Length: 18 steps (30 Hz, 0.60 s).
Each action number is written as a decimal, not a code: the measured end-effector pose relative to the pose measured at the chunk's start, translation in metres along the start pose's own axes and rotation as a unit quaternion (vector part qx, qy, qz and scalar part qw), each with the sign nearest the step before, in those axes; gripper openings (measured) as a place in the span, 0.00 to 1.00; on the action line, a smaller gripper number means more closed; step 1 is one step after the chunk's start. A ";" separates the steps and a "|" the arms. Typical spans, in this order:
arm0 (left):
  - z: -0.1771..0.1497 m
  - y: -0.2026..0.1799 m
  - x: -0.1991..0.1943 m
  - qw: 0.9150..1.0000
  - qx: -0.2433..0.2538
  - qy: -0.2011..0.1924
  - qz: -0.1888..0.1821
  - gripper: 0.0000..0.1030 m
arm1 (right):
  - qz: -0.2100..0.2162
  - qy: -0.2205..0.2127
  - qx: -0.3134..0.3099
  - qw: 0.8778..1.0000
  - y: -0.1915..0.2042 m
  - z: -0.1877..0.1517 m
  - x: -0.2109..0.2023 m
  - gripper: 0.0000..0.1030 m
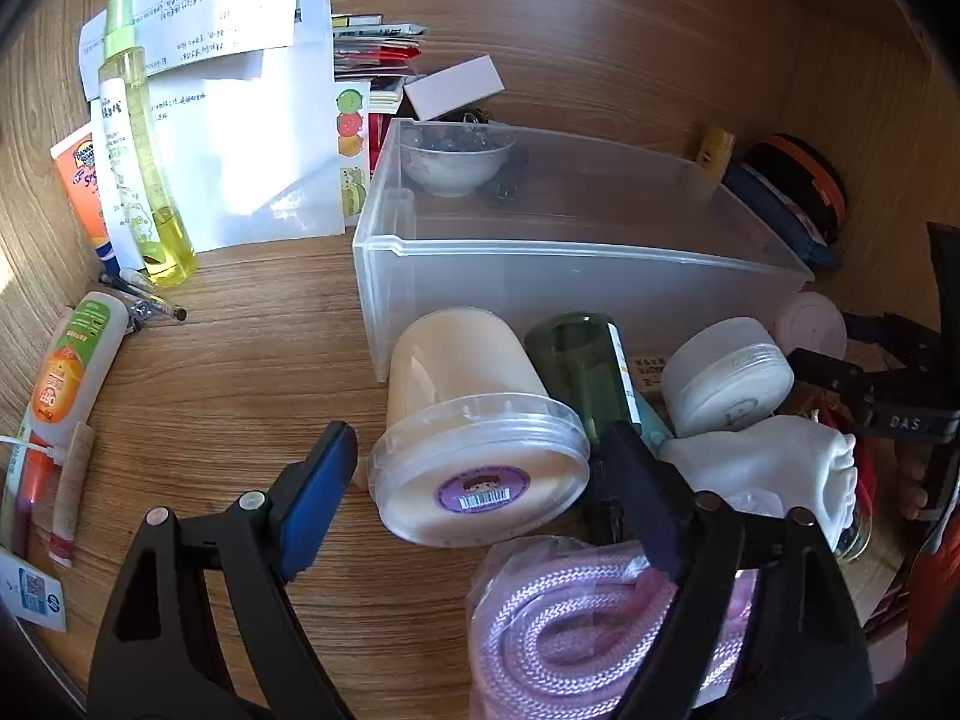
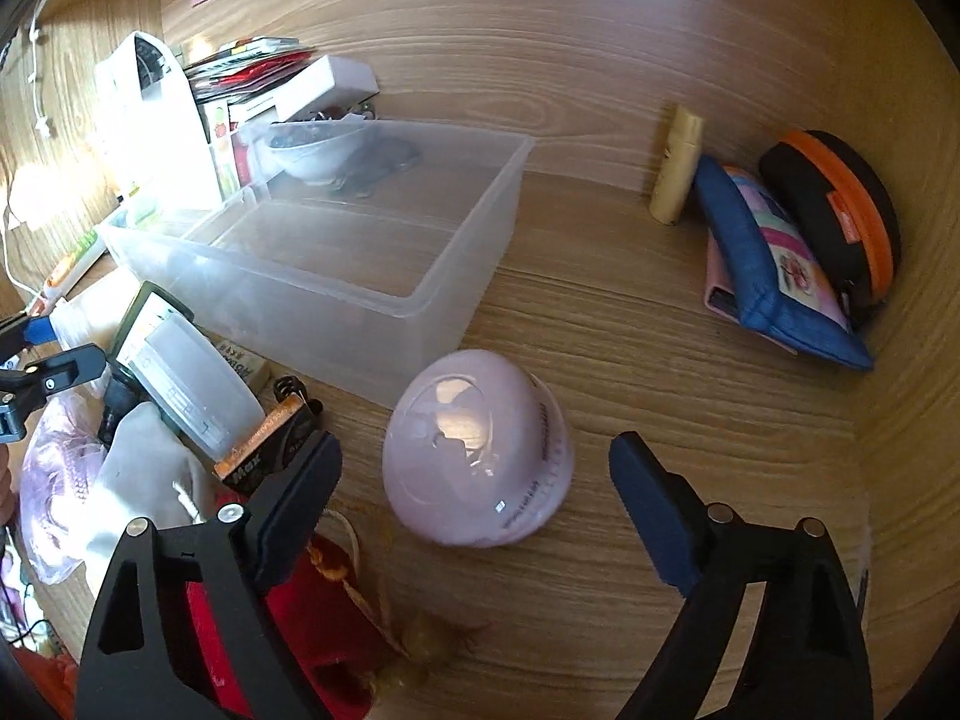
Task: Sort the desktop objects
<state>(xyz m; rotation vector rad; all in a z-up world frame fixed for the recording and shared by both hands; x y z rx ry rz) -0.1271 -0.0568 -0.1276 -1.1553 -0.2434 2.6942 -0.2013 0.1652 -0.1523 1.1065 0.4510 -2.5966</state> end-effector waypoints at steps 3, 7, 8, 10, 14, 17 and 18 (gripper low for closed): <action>-0.003 0.003 0.000 1.000 -0.003 0.005 -0.001 0.76 | 0.008 0.005 -0.001 1.000 0.003 0.002 0.003 0.75; -0.006 0.009 0.000 1.000 -0.019 0.010 -0.011 0.72 | 0.012 0.012 -0.002 1.000 0.006 0.000 0.005 0.65; -0.005 0.009 0.000 1.000 -0.020 0.008 -0.009 0.72 | 0.010 0.011 -0.002 1.000 0.006 0.001 0.005 0.62; -0.004 0.010 0.001 1.000 -0.021 0.008 -0.004 0.69 | 0.010 0.008 -0.002 1.000 0.006 0.001 0.005 0.60; -0.003 0.007 0.003 1.000 -0.011 0.005 0.015 0.68 | 0.017 0.004 -0.001 1.000 0.007 0.000 0.005 0.60; -0.004 0.005 0.001 0.999 0.003 0.001 0.033 0.68 | 0.023 0.001 0.001 1.000 0.007 0.000 0.003 0.60; -0.004 0.005 -0.001 0.999 0.003 -0.002 0.036 0.68 | 0.024 -0.002 0.003 1.000 0.006 0.000 0.002 0.60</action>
Point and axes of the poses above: each gripper's, at about its wrist camera, not at the fingertips, and x roughly the way its jaws point, y to its left, z to its top, the point moved 7 cm from there along x, roughly the way its jaws point, and after that the axes turned 10 degrees about -z, right-handed, at the moved point
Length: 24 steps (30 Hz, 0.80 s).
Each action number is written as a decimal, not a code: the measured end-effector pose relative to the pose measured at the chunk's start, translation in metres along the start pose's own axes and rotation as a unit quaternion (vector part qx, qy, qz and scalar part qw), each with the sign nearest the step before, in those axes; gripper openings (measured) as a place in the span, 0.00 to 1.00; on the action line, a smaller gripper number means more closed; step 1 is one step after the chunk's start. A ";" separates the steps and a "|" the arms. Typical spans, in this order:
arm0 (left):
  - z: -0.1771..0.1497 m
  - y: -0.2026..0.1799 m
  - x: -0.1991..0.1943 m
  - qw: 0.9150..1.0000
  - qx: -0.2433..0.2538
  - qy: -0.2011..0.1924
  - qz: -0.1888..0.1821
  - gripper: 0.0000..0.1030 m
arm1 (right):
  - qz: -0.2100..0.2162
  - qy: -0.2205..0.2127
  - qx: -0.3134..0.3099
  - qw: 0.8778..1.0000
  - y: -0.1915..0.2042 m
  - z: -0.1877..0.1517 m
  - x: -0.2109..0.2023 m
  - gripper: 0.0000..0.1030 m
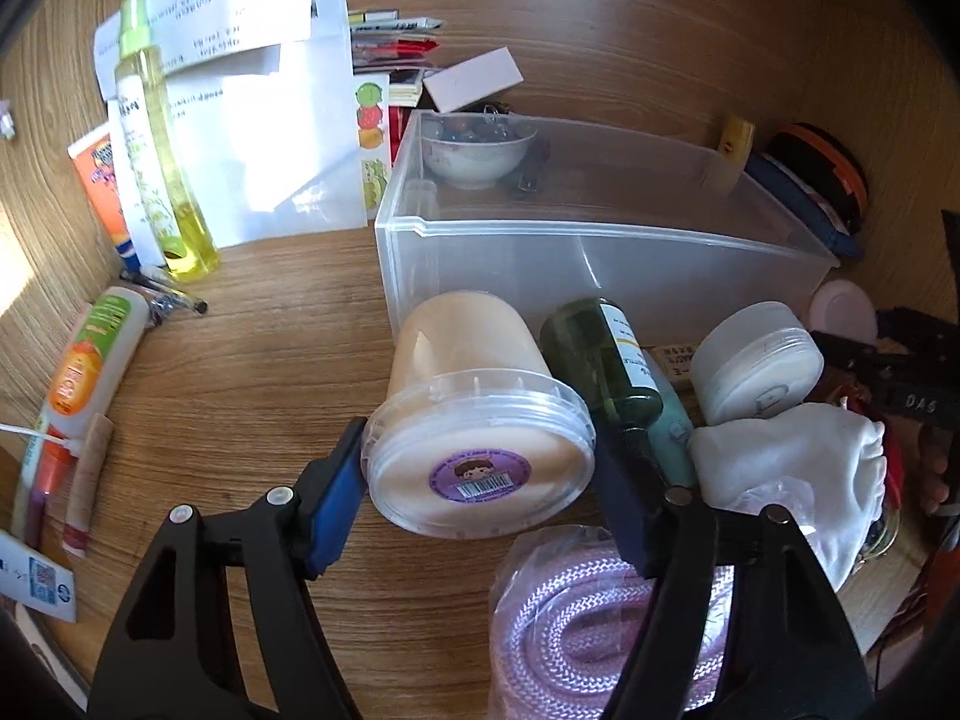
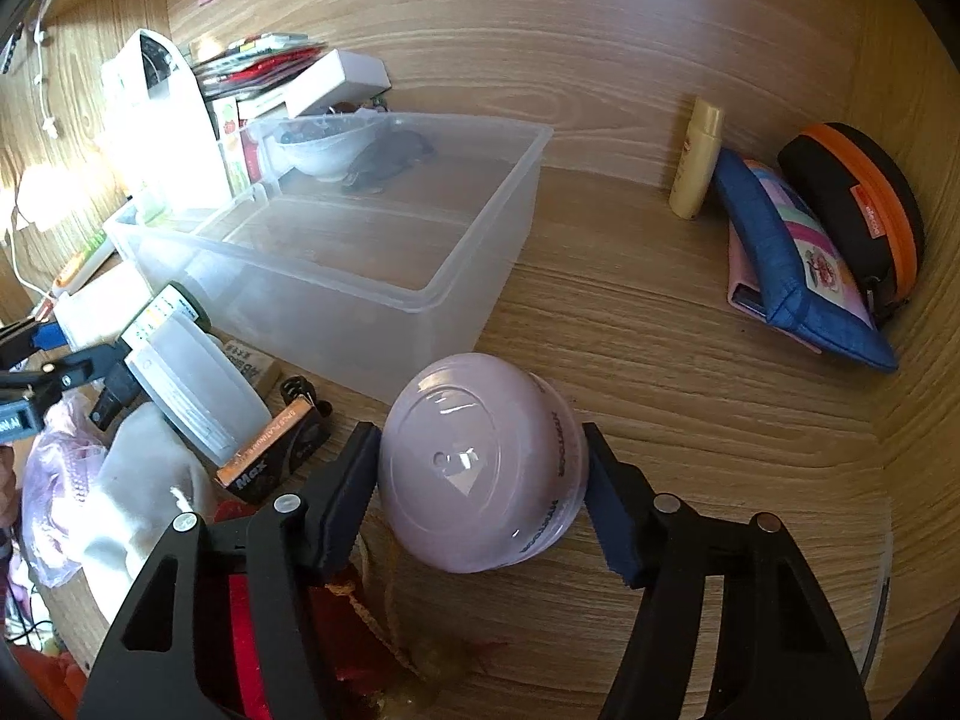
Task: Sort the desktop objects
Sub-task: 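Grasp the pink round jar with the right tool while the left tool grasps the cream tub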
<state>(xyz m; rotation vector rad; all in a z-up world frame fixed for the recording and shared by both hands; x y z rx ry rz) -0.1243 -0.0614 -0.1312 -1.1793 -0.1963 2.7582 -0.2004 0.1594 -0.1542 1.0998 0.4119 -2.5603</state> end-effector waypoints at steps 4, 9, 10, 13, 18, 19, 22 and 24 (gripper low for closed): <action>-0.002 0.003 -0.009 1.000 -0.004 -0.013 0.006 0.68 | -0.001 -0.016 0.011 1.000 -0.004 0.003 -0.009 0.60; 0.004 0.006 -0.025 0.999 -0.005 -0.040 0.018 0.67 | 0.012 -0.034 0.029 0.999 -0.010 0.005 -0.025 0.60; 0.007 0.008 -0.029 0.999 -0.006 -0.046 0.019 0.67 | 0.011 -0.038 0.031 0.999 -0.010 0.006 -0.028 0.60; 0.013 0.012 -0.035 0.998 -0.009 -0.057 0.023 0.67 | 0.013 -0.052 0.037 0.998 -0.013 0.007 -0.039 0.60; 0.020 0.015 -0.042 0.997 -0.011 -0.073 0.026 0.67 | 0.022 -0.072 0.051 0.996 -0.016 0.013 -0.055 0.60; 0.022 0.015 -0.044 0.997 -0.012 -0.077 0.023 0.67 | 0.023 -0.077 0.053 0.995 -0.016 0.015 -0.058 0.60; 0.027 0.013 -0.050 0.996 -0.014 -0.088 0.019 0.67 | 0.029 -0.089 0.054 0.994 -0.015 0.020 -0.068 0.60; 0.031 0.010 -0.055 0.995 -0.012 -0.095 0.017 0.67 | 0.031 -0.096 0.052 0.994 -0.014 0.024 -0.072 0.60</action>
Point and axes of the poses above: each gripper's, at about its wrist camera, not at the fingertips, and x roughly the way its jaws point, y to its left, z to its top, the point moved 7 cm from there along x, roughly the way its jaws point, and after that the axes turned 10 degrees about -z, right-handed, at the moved point
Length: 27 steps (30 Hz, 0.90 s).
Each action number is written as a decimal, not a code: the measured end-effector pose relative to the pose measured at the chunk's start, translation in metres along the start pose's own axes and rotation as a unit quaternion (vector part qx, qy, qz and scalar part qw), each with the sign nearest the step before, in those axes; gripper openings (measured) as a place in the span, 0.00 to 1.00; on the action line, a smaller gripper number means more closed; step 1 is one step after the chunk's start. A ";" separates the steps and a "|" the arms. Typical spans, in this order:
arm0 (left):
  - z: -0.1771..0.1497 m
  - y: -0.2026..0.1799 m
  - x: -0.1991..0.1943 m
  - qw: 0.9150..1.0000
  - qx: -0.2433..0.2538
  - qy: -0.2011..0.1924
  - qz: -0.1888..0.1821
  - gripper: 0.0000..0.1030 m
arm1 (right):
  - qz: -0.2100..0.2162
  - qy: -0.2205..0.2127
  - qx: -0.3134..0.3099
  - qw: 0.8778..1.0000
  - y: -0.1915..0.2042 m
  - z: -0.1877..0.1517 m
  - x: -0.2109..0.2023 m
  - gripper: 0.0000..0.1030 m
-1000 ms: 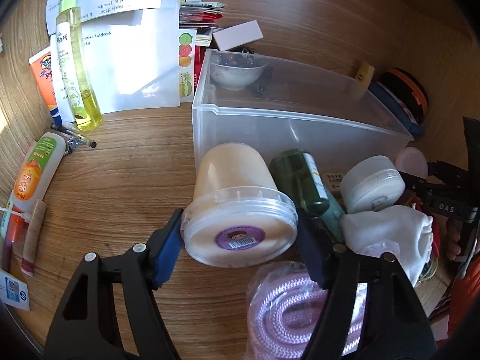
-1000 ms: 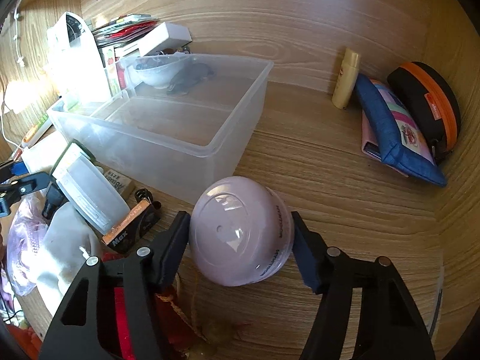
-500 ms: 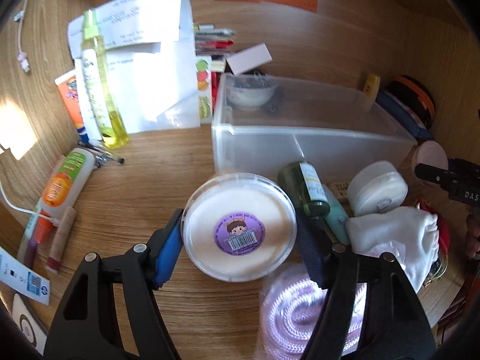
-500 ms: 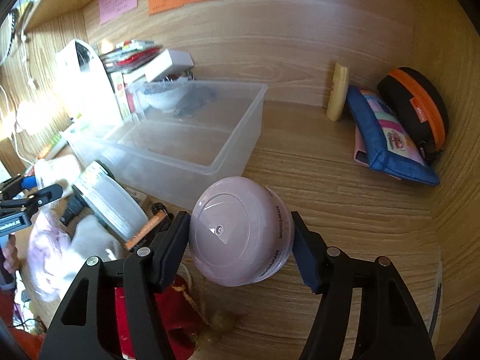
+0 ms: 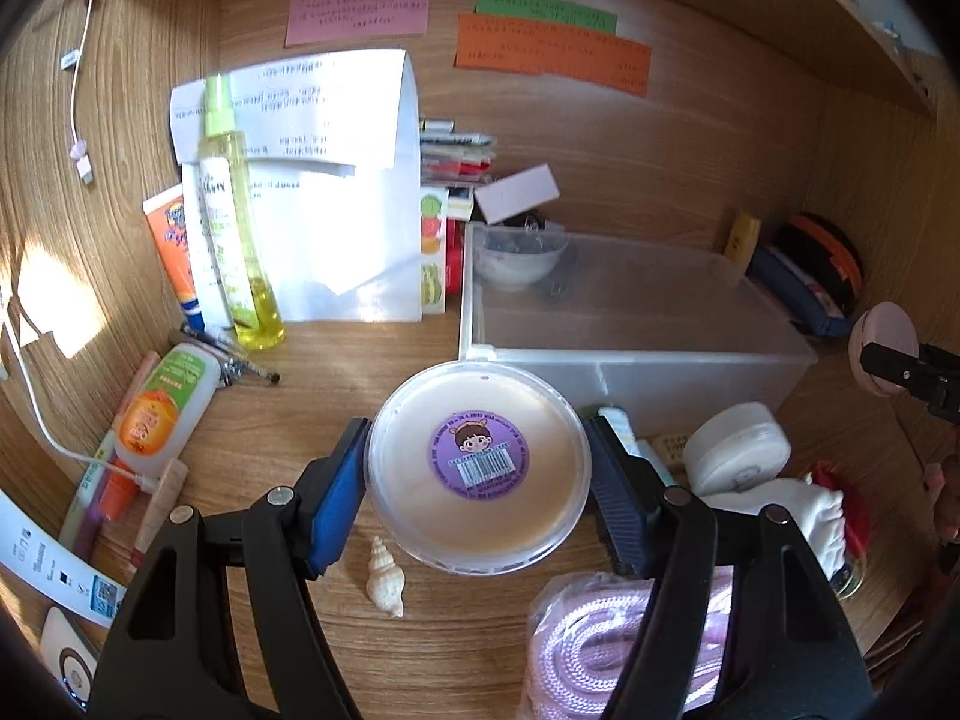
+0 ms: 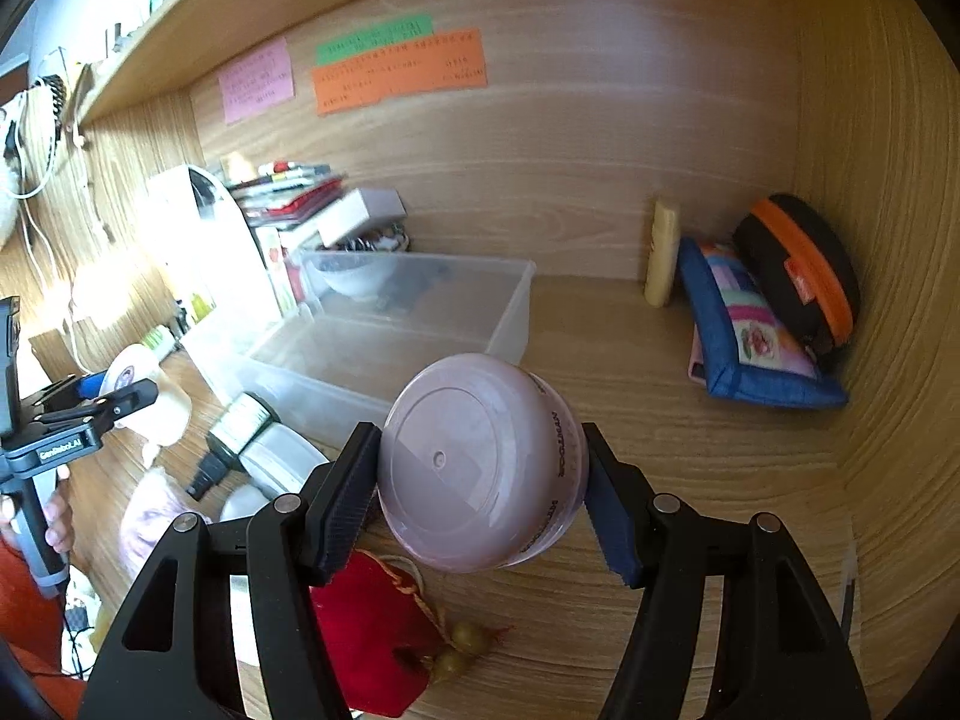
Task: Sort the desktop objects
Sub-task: 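Grasp the pink round jar with the right tool while the left tool grasps the cream tub, then carry both containers into the clear bin and open both tools to release them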
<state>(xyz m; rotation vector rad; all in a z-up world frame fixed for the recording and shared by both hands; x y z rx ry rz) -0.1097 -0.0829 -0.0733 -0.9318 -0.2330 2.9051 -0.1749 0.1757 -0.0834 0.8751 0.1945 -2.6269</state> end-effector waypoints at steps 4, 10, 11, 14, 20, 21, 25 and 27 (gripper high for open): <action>0.015 -0.003 -0.007 1.000 0.002 -0.017 -0.001 0.67 | 0.006 -0.013 -0.001 1.000 0.005 0.009 -0.006 0.60; 0.037 -0.003 -0.010 0.999 0.000 -0.035 -0.003 0.67 | 0.020 -0.025 -0.003 0.999 0.012 0.027 -0.006 0.60; 0.041 -0.003 -0.011 0.999 0.000 -0.038 -0.004 0.67 | 0.021 -0.027 -0.004 0.999 0.013 0.031 -0.005 0.60; 0.055 -0.004 -0.015 0.999 0.005 -0.052 -0.004 0.67 | 0.029 -0.032 -0.005 0.999 0.016 0.042 -0.003 0.60; 0.081 -0.011 -0.012 0.998 0.015 -0.062 -0.027 0.67 | 0.038 -0.034 -0.014 0.999 0.026 0.062 0.009 0.60; 0.084 -0.011 -0.010 0.998 0.015 -0.062 -0.030 0.67 | 0.041 -0.034 -0.015 0.998 0.028 0.065 0.011 0.60; 0.095 -0.013 0.004 0.997 0.013 -0.054 -0.053 0.67 | 0.047 -0.032 -0.020 0.998 0.039 0.075 0.022 0.60; 0.100 -0.014 0.012 0.997 0.012 -0.051 -0.061 0.67 | 0.050 -0.029 -0.025 0.998 0.044 0.080 0.028 0.60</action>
Point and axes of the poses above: each gripper's, at about its wrist camera, not at the fingertips, and x roughly the way its jaws point, y to its left, z to its top, the point moved 7 cm from there along x, roughly the way its jaws point, and after that the axes turned 10 degrees about -z, right-handed, at the moved point
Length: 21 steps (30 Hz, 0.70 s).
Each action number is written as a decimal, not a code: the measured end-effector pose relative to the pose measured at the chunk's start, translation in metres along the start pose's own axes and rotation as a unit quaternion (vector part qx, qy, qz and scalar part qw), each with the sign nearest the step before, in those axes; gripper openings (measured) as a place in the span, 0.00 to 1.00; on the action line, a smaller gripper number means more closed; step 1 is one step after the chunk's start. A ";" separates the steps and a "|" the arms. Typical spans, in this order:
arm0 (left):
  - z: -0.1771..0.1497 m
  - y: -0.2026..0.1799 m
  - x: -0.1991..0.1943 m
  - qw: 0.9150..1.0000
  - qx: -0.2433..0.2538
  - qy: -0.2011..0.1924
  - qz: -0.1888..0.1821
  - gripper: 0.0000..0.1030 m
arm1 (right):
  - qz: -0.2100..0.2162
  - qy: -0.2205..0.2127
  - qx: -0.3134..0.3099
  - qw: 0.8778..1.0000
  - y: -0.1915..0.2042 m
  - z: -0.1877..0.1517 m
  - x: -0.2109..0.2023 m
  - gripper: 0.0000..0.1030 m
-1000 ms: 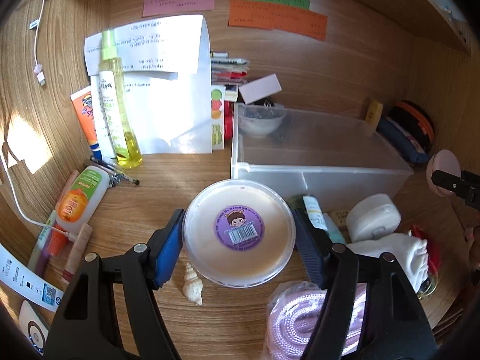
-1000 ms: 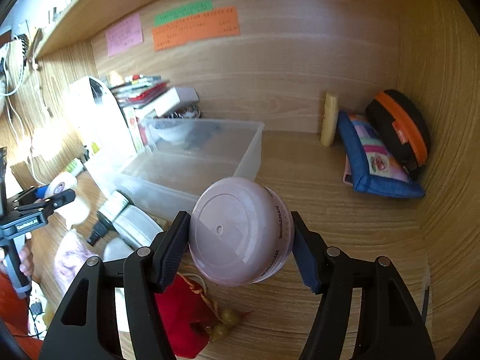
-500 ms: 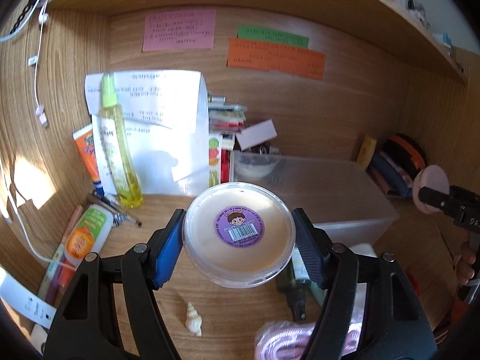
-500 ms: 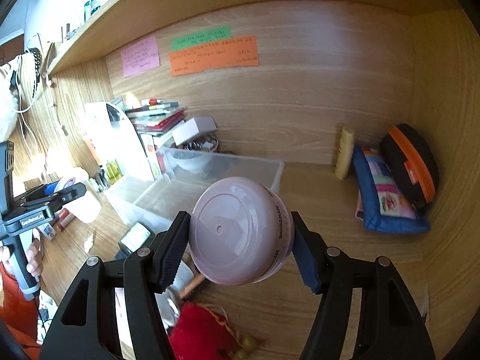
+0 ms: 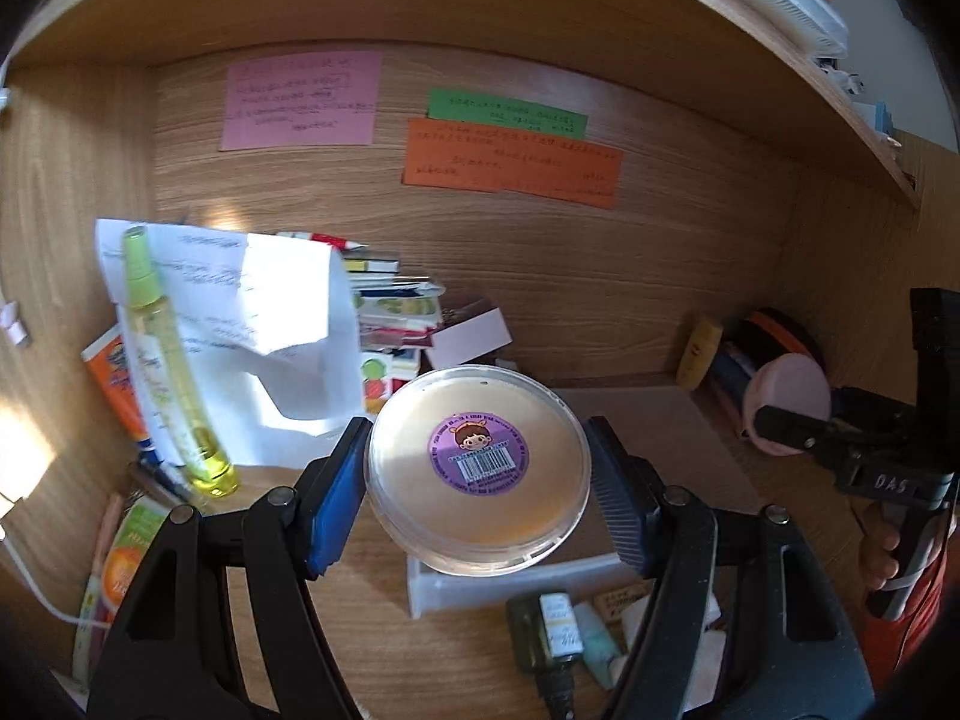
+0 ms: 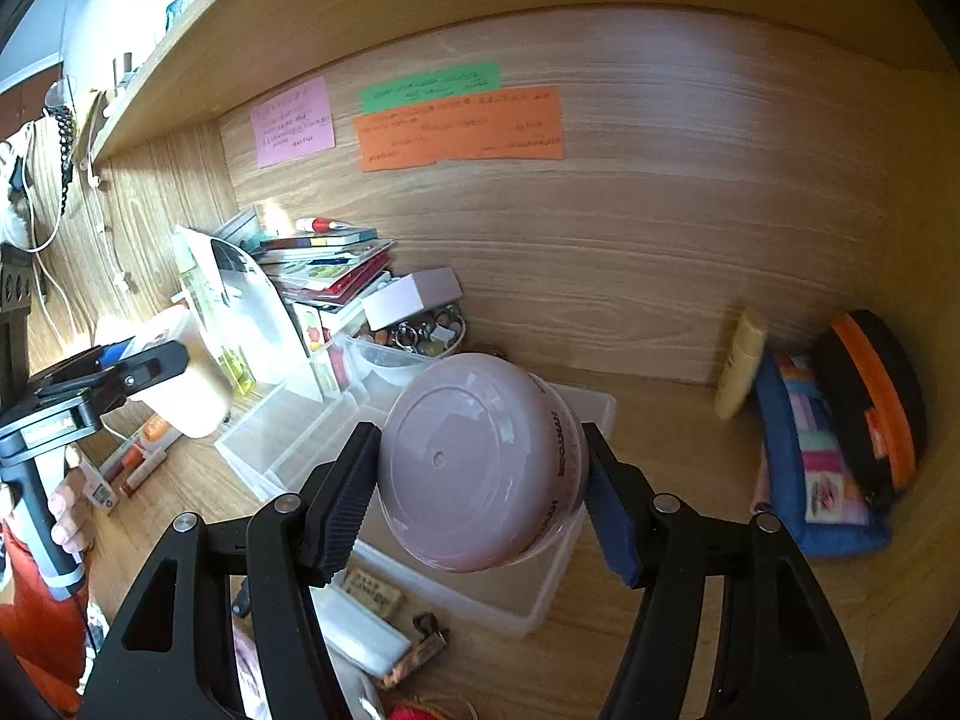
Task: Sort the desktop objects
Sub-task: 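Carry both containers into the clear bin and open both tools to release them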
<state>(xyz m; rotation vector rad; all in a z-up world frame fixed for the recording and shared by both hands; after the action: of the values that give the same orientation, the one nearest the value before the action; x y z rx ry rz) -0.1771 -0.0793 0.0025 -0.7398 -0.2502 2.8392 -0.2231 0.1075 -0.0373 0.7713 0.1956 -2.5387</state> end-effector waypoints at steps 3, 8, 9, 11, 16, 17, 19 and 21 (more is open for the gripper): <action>0.003 -0.001 0.011 1.000 0.000 0.006 -0.008 0.67 | 0.004 0.006 -0.006 1.000 0.004 0.006 0.011 0.60; 0.006 -0.004 0.032 1.000 0.003 0.022 -0.020 0.67 | 0.009 0.022 -0.014 1.000 0.009 0.012 0.029 0.60; 0.007 -0.005 0.035 0.999 0.004 0.025 -0.021 0.67 | 0.012 0.029 -0.014 0.999 0.010 0.012 0.034 0.60; 0.005 -0.007 0.044 0.999 0.005 0.034 -0.026 0.67 | 0.015 0.039 -0.016 0.999 0.013 0.010 0.042 0.60; -0.008 -0.009 0.069 0.998 0.002 0.060 -0.034 0.67 | 0.025 0.070 -0.014 0.997 0.017 -0.003 0.065 0.60; -0.011 -0.009 0.076 0.997 0.001 0.068 -0.036 0.67 | 0.022 0.079 -0.016 0.997 0.017 -0.007 0.071 0.60; -0.018 -0.009 0.086 0.996 0.001 0.083 -0.042 0.67 | 0.015 0.088 -0.017 0.996 0.014 -0.013 0.078 0.60; -0.025 -0.010 0.095 0.994 0.000 0.098 -0.050 0.67 | 0.018 0.096 -0.014 0.995 0.012 -0.017 0.082 0.60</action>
<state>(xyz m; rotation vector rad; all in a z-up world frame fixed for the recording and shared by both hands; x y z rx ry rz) -0.2448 -0.0452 -0.0608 -0.9708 -0.2486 2.6499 -0.2686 0.0686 -0.0966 1.0001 0.2759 -2.4210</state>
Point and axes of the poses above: each gripper's, at about its wrist camera, not at the fingertips, and x roughly the way its jaws point, y to its left, z to its top, the point moved 7 cm from there along x, roughly the way its jaws point, and after that the axes turned 10 degrees about -z, right-handed, at the moved point
